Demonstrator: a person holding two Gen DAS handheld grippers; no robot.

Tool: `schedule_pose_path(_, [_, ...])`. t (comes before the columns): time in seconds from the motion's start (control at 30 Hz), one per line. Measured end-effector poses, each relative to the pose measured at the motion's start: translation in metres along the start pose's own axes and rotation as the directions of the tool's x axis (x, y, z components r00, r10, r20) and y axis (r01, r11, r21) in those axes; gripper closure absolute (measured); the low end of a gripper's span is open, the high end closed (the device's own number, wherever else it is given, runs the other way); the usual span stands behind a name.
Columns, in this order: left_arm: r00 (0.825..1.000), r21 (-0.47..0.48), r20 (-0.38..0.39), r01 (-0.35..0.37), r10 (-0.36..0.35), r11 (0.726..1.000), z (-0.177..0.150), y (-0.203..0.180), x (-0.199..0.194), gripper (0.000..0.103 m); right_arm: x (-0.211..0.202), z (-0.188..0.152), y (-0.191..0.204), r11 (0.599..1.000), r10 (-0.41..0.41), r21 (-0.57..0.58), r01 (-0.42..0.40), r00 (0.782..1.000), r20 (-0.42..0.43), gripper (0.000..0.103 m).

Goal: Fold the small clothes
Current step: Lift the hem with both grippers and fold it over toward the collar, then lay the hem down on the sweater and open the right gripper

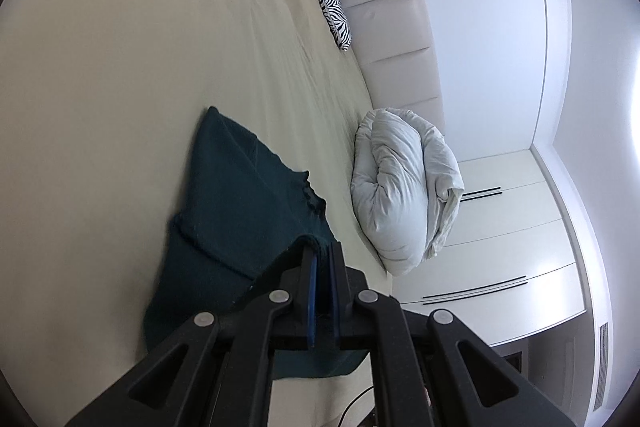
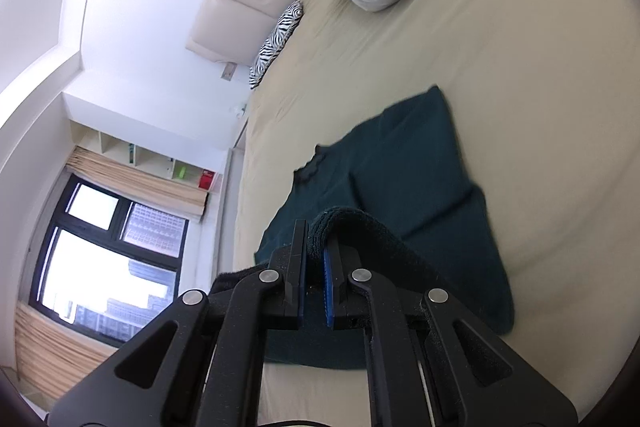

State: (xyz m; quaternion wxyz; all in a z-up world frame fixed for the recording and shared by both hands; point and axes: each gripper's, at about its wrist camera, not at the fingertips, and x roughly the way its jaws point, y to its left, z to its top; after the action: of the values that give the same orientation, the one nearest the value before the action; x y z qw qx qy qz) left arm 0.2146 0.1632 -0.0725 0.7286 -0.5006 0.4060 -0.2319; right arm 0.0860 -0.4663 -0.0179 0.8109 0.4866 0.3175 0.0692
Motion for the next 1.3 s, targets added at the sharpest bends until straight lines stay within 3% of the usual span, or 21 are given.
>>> schedule_pose_path(0.17, [0.999,-0.006,0.020,-0.037,0.037,0.999,0.031,0.002,0.042,0.097,0.052,0.044,-0.008,0.999,-0.049,0.013,0.048,0.998,0.032,0.097])
schedule_pose_path(0.5, [0.989,-0.022,0.035,-0.140,0.141,0.990,0.085,0.018,0.109,0.097,0.131,0.091,-0.032,0.988,-0.152,0.043,0.149,0.987,0.060,0.097])
schedule_pose_path(0.7, [0.974,-0.011,0.016,-0.225,0.225,0.974,0.104,0.030,0.148,0.096,0.176,0.113,-0.053,0.970,-0.242,0.052,0.239,0.970,0.041,0.097])
schedule_pose_path(0.77, [0.966,-0.024,0.018,-0.258,0.259,0.966,0.109,0.038,0.155,0.091,0.188,0.117,-0.065,0.962,-0.266,0.073,0.263,0.963,0.040,0.094])
schedule_pose_path(0.8, [0.966,-0.036,0.012,-0.257,0.258,0.966,0.111,0.042,0.156,0.078,0.193,0.119,-0.070,0.958,-0.280,0.079,0.277,0.959,0.042,0.094])
schedule_pose_path(0.83, [0.968,-0.043,0.007,-0.251,0.252,0.967,0.110,0.045,0.156,0.066,0.197,0.120,-0.075,0.954,-0.293,0.083,0.289,0.956,0.036,0.093])
schedule_pose_path(0.9, [0.968,-0.041,0.016,-0.249,0.249,0.968,0.107,0.048,0.148,0.058,0.202,0.120,-0.080,0.954,-0.292,0.079,0.288,0.956,0.035,0.085])
schedule_pose_path(0.97, [0.977,-0.030,0.026,-0.212,0.213,0.977,0.100,0.047,0.135,0.058,0.198,0.120,-0.078,0.950,-0.310,0.057,0.306,0.948,0.073,0.057])
schedule_pose_path(1.03, [0.978,-0.011,0.036,-0.207,0.207,0.978,0.090,0.044,0.121,0.058,0.189,0.119,-0.076,0.947,-0.320,0.055,0.315,0.940,0.116,0.044])
schedule_pose_path(1.13, [0.972,0.068,0.049,-0.231,0.228,0.971,0.069,0.035,0.104,0.058,0.174,0.115,-0.070,0.958,-0.287,0.034,0.285,0.951,0.119,0.044])
schedule_pose_path(1.3, [0.958,0.175,0.065,-0.286,0.279,0.942,0.024,0.031,0.082,0.058,0.144,0.077,-0.046,0.934,-0.321,-0.121,0.336,0.939,0.126,0.044])
